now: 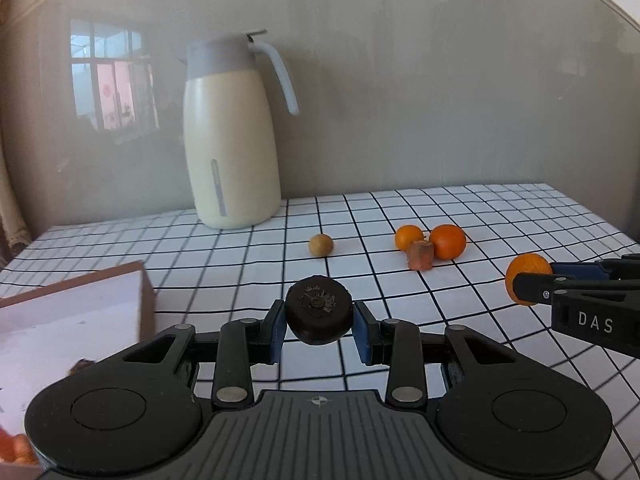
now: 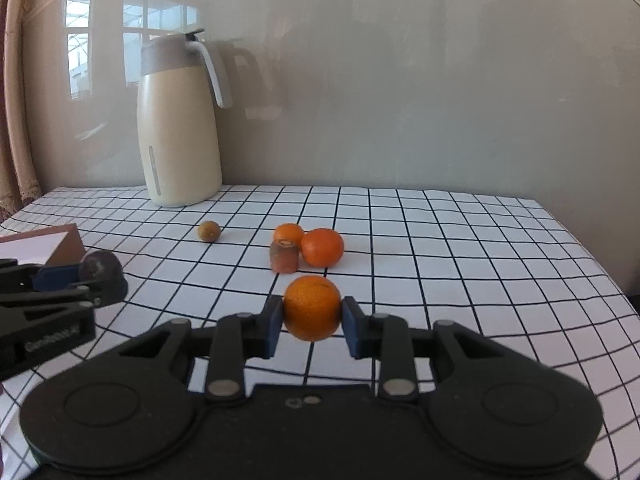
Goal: Organize fruits
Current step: 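Carry the brown fruit with the left tool over the white box while the right tool holds the orange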
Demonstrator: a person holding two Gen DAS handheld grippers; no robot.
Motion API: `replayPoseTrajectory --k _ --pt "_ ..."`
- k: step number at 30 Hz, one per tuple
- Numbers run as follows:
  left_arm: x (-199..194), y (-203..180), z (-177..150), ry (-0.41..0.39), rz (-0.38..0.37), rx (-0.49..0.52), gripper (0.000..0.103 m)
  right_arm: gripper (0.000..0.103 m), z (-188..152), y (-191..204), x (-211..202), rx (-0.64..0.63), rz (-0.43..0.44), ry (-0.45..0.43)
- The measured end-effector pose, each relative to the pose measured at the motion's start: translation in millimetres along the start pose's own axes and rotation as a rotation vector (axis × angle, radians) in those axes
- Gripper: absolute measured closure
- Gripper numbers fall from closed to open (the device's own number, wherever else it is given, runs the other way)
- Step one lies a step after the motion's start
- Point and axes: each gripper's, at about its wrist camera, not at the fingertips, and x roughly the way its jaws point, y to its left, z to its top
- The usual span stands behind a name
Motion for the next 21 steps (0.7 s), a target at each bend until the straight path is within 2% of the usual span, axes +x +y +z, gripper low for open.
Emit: replayPoseTrajectory --k 21 --pt "-78 54 -12 -0.092 0.077 -0.025 0.068 0.08 -7 58 -53 -0.052 0.064 -0.049"
